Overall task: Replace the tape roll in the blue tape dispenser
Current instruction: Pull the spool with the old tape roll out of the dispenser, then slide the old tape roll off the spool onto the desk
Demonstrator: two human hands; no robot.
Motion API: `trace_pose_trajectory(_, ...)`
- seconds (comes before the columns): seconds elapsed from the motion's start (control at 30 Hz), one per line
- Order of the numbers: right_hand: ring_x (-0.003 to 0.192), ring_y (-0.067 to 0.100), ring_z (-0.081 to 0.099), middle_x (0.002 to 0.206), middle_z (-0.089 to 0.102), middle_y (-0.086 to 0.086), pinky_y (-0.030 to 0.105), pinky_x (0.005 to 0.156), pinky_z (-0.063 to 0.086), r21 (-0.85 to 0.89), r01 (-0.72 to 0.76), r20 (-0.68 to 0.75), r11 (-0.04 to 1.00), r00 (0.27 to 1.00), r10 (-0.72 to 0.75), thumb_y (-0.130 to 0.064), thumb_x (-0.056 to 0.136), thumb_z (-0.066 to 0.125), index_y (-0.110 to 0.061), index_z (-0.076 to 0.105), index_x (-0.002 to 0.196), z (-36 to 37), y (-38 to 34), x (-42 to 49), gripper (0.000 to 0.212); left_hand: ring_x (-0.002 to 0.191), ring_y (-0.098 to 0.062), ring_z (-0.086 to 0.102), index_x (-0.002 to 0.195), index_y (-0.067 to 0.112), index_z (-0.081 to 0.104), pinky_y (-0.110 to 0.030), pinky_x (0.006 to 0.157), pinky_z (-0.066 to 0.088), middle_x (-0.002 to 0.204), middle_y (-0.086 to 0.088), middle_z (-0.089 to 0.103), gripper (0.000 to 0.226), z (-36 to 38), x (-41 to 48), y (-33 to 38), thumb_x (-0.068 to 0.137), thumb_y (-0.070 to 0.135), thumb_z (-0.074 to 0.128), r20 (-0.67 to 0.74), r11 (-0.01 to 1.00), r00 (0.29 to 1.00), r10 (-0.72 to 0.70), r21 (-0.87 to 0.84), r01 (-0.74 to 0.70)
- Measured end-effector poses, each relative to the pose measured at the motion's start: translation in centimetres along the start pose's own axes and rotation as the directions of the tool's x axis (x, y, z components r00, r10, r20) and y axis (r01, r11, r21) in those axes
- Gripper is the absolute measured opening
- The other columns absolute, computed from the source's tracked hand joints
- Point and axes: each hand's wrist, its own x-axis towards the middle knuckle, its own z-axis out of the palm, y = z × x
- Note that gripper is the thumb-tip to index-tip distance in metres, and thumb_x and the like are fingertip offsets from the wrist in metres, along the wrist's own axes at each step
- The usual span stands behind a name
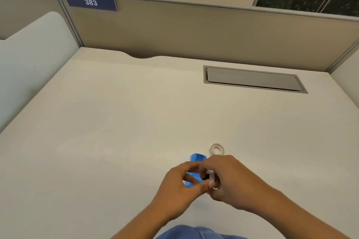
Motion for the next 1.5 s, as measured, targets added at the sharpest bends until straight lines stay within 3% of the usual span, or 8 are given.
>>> trace_pose_trajectory(0.1, 0.072, 0.011, 0.056, 0.086, 0.057, -0.011, 0.030, 0.065, 0.050, 0.037, -0.004, -0.014, 0.999, 1.000, 0.004, -0.021, 0.075, 0.062, -0.029, 0.052, 0.086, -0.2, -0.6, -1.1, 0.017, 0.081, -0.011, 0.071, 0.098, 0.034, 0.071, -0.031, 0.080, 0.055, 0.096, 0.010, 0.075, 0.029, 0.7, -1.1, 0.9, 0.072, 0.044, 0.078, 0.009, 0.991, 1.000, -0.005, -0.137, 0.006)
trace_pose_trajectory(0.23, 0.066, 0.006, 0.051, 0.079, 0.055, -0.012, 0.023, 0.059, 0.047, 0.071, 0.000, -0.071, 0.997, 0.997, 0.005, -0.022, 0.076, 0.065, -0.029, 0.053, 0.090, -1.0, -1.3, -2.4, 0.020, 0.072, -0.010, 0.069, 0.097, 0.028, 0.074, -0.013, 0.057, 0.045, 0.091, 0.001, 0.079, 0.025, 0.8, -1.9, 1.8, 0.074, 0.033, 0.081, 0.002, 0.966, 0.998, -0.069, -0.249, 0.068)
trace_pose_trajectory(0.37, 0.062, -0.002, 0.051, 0.072, 0.055, -0.012, 0.015, 0.053, 0.043, 0.140, 0.009, -0.093, 0.990, 0.996, 0.004, -0.021, 0.076, 0.068, -0.035, 0.049, 0.095, -2.1, -2.3, -3.5, 0.031, 0.066, -0.016, 0.062, 0.097, 0.023, 0.077, -0.024, 0.052, 0.045, 0.086, -0.006, 0.079, 0.033, 0.7, -2.6, 2.6, 0.066, 0.034, 0.084, 0.020, 0.926, 0.996, -0.085, -0.368, 0.087)
trace_pose_trajectory(0.6, 0.077, 0.002, 0.056, 0.115, 0.050, -0.032, 0.018, 0.061, 0.049, 0.285, -0.006, -0.210, 0.959, 0.975, 0.069, -0.041, 0.063, 0.085, -0.051, 0.047, 0.112, -3.3, -2.3, -5.0, 0.062, 0.066, -0.018, 0.066, 0.098, 0.015, 0.076, -0.026, 0.059, 0.052, 0.080, -0.010, 0.077, 0.051, 0.0, -3.4, 4.2, 0.055, 0.040, 0.082, -0.027, 0.871, 0.996, -0.081, -0.487, 0.058)
trace_pose_trajectory(0.73, 0.075, 0.011, 0.062, 0.112, 0.063, -0.018, 0.030, 0.062, 0.056, 0.577, 0.065, -0.264, 0.814, 0.958, 0.111, -0.024, 0.066, 0.088, -0.043, 0.063, 0.106, -2.0, -2.0, -5.7, 0.051, 0.063, -0.019, 0.069, 0.095, 0.011, 0.074, -0.026, 0.053, 0.053, 0.077, -0.010, 0.075, 0.052, 0.0, -3.8, 4.4, 0.053, 0.035, 0.091, -0.067, 0.846, 0.995, -0.074, -0.532, 0.027)
trace_pose_trajectory(0.9, 0.078, 0.013, 0.065, 0.101, 0.070, -0.012, 0.025, 0.064, 0.055, 0.717, 0.086, -0.312, 0.692, 0.927, 0.207, -0.034, 0.064, 0.085, -0.035, 0.072, 0.098, -0.2, -2.2, -6.0, 0.036, 0.066, -0.022, 0.071, 0.089, 0.009, 0.067, -0.029, 0.054, 0.054, 0.072, -0.011, 0.075, 0.046, 0.0, -4.2, 4.4, 0.059, 0.032, 0.091, -0.059, 0.827, 0.995, -0.082, -0.561, 0.035)
trace_pose_trajectory(1.23, 0.076, 0.014, 0.066, 0.094, 0.072, -0.007, 0.038, 0.068, 0.059, 0.799, 0.074, -0.316, 0.597, 0.896, 0.312, -0.005, 0.070, 0.084, -0.035, 0.072, 0.093, 0.7, -2.2, -6.2, 0.039, 0.080, -0.025, 0.075, 0.099, 0.012, 0.070, -0.031, 0.061, 0.058, 0.095, -0.012, 0.078, 0.035, -0.1, -4.5, 4.6, 0.071, 0.031, 0.068, 0.003, 0.839, 0.997, -0.074, -0.540, 0.064)
trace_pose_trajectory(1.5, 0.084, 0.016, 0.071, 0.094, 0.075, -0.005, 0.029, 0.064, 0.060, 0.839, 0.077, -0.284, 0.539, 0.906, 0.313, 0.003, 0.076, 0.076, -0.027, 0.073, 0.094, 0.7, -2.4, -6.3, 0.035, 0.077, -0.025, 0.070, 0.096, 0.024, 0.075, -0.035, 0.064, 0.053, 0.100, -0.008, 0.076, 0.013, -0.3, -4.2, 4.4, 0.085, 0.021, 0.067, -0.046, 0.840, 0.995, -0.088, -0.540, 0.049)
